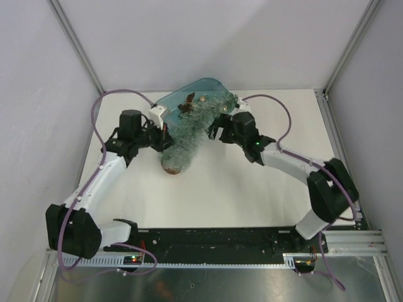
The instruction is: Decorate the small christmas tree
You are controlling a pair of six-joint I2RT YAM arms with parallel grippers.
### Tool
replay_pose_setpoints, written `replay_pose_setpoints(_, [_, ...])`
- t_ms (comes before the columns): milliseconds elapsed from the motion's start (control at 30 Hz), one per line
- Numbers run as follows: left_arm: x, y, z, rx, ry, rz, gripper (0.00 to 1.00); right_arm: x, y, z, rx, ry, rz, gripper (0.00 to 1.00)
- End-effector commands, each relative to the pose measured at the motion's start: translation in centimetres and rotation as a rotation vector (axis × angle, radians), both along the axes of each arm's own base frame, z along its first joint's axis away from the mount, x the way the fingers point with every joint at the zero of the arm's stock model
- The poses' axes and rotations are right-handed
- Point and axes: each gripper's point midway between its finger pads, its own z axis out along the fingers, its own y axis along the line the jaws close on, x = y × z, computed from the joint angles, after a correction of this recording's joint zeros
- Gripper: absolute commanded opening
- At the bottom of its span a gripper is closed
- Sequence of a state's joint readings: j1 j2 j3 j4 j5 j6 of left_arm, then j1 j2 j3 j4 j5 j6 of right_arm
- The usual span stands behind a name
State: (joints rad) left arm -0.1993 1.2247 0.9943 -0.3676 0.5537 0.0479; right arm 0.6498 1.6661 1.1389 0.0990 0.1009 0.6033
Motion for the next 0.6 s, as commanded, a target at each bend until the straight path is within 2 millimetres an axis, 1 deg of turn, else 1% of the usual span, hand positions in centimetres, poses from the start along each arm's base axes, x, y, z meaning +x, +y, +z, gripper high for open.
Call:
replay_pose_setpoints(0, [-0.6,-3.2,2.3,-0.017,-0.098,-0.116,0.03,-1.9,-2.3,6.5,0.168,-0.123,0.03,0.91])
replay_pose_setpoints(33, [-0.8,-3.9,2.3,-0.023,-0.095,-0.132,0.03,-2.6,-3.0,6.5,0.177,-0.128,0.032,0.91])
replay_pose_setpoints(67, [-1.0,-4.8,2.3,-0.028,-0.096,-0.153,0.04,-3.3,-3.8,7.4,0.19,-0.149,0.034,0.91])
replay_pose_setpoints(100, [-1.1,-5.5,2.3,-0.031,-0.098,-0.167,0.03,-4.0,-4.5,7.5,0.191,-0.154,0.033,0.91])
replay_pose_setpoints(133, [-1.3,-6.4,2.5,-0.035,-0.104,-0.184,0.04,-4.6,-5.2,8.2,0.197,-0.172,0.03,0.92])
replay_pose_setpoints(167, [-1.4,-7.2,2.5,-0.038,-0.105,-0.201,0.04,-5.1,-5.8,8.5,0.193,-0.179,0.027,0.92])
replay_pose_setpoints(267, [-1.3,-8.9,2.9,-0.051,-0.111,-0.226,0.04,-6.5,-7.2,9.4,0.182,-0.203,0.021,0.92])
replay_pose_setpoints(400, [-1.1,-10.5,3.5,-0.089,-0.102,-0.245,0.04,-7.2,-8.0,10.4,0.184,-0.224,0.018,0.92])
replay_pose_setpoints(500, [-1.1,-11.2,4.1,-0.108,-0.103,-0.248,0.04,-7.5,-7.8,11.5,0.208,-0.253,0.031,0.92])
replay_pose_setpoints(567, [-1.1,-11.5,4.0,-0.104,-0.106,-0.251,0.05,-7.6,-7.6,12.1,0.222,-0.271,0.044,0.92])
